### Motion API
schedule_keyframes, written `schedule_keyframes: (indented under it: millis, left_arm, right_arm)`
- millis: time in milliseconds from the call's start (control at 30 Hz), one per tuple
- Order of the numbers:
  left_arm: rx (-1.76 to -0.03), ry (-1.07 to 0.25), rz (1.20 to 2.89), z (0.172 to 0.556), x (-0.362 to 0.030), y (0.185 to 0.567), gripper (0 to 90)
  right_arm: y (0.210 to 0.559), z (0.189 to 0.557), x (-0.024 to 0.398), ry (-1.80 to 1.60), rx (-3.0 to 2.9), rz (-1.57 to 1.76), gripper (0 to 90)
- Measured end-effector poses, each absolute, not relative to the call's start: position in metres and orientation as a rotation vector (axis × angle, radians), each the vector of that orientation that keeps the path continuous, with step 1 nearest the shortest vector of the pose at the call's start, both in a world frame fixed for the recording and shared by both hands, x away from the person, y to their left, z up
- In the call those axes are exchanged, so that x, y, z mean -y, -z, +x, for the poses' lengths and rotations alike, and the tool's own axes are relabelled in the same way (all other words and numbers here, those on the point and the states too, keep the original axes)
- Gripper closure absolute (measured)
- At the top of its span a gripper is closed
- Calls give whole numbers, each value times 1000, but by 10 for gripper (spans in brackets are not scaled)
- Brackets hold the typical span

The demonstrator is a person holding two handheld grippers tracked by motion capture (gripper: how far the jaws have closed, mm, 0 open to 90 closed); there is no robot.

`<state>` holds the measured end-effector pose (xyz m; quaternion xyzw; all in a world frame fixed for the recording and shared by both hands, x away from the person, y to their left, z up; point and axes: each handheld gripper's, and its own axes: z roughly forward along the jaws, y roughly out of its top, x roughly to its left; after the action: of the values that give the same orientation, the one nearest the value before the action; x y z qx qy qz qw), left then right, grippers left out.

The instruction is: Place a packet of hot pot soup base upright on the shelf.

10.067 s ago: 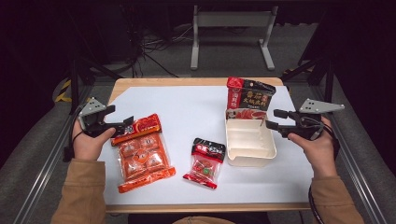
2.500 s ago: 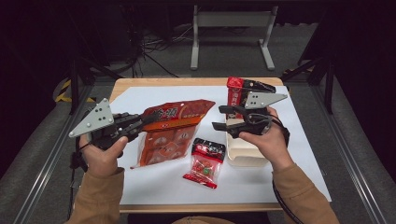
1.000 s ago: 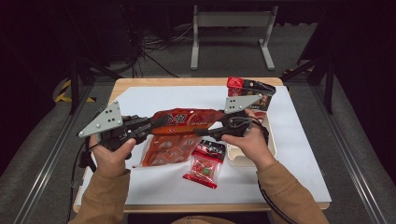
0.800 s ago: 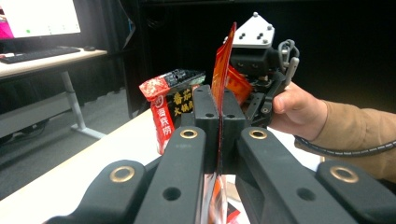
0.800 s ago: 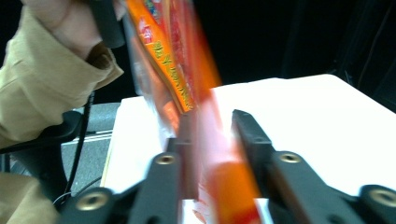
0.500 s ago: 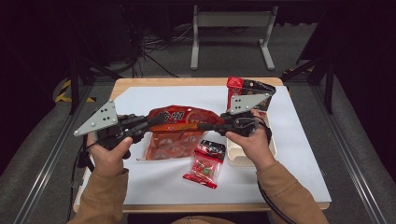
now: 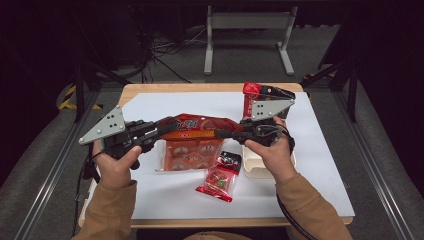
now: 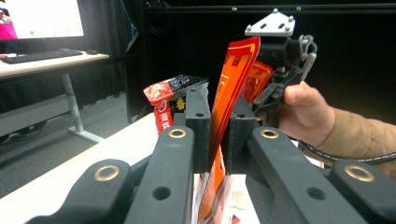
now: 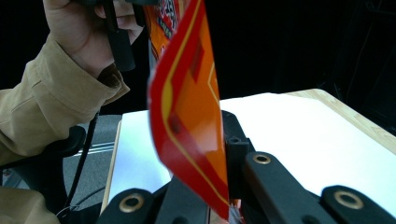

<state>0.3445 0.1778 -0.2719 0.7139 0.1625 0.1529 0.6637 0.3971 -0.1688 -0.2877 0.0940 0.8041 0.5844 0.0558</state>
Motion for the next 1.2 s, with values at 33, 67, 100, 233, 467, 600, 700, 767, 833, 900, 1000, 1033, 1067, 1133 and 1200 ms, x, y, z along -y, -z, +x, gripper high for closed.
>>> schedule_keyframes:
  millis: [33, 67, 100, 233, 467, 600, 700, 767, 833, 900, 1000, 1033, 1067, 1133, 1200]
  left_arm:
    - [-371, -349, 1610, 344, -178, 272, 812]
    - [-376, -356, 1606, 344, -178, 272, 783]
    - [-376, -356, 1606, 344, -178, 272, 758]
    - [-393, -367, 1603, 346, -177, 273, 651]
    - [-413, -385, 1606, 349, -179, 275, 514]
    - [-429, -389, 1598, 350, -183, 275, 476]
    - [-435, -385, 1598, 352, -186, 276, 477]
    - [-447, -394, 1597, 353, -187, 277, 478]
    - [-459, -400, 1602, 354, -188, 278, 472]
    - [-469, -405, 1603, 355, -189, 280, 463]
    - [-482, -401, 1613, 358, -189, 283, 451]
    - [-484, -400, 1613, 359, -188, 283, 449]
    - [-487, -400, 1618, 359, -188, 284, 447]
    - [-492, -397, 1621, 360, -187, 285, 445]
    - [-497, -395, 1623, 361, -188, 286, 445]
  right_arm:
    - [287, 397, 170, -1770, -2438, 291, 900]
    - [285, 396, 171, -1769, -2437, 296, 900]
    - [285, 396, 171, -1769, -2437, 296, 900]
    - [278, 394, 176, -1737, -2432, 324, 900]
    - [267, 391, 183, -1673, -2428, 363, 900]
    - [259, 391, 190, -1647, -2423, 412, 900]
    - [255, 391, 196, -1624, -2417, 432, 900]
    - [253, 392, 200, -1618, -2410, 451, 899]
    - [251, 392, 206, -1611, -2394, 468, 899]
    - [248, 392, 212, -1607, -2381, 494, 900]
    - [245, 393, 219, -1605, -2365, 527, 899]
    - [244, 394, 222, -1603, -2357, 547, 899]
    - [243, 394, 224, -1598, -2354, 558, 899]
    - [241, 394, 229, -1587, -2341, 587, 899]
    - [240, 394, 234, -1582, -2327, 612, 899]
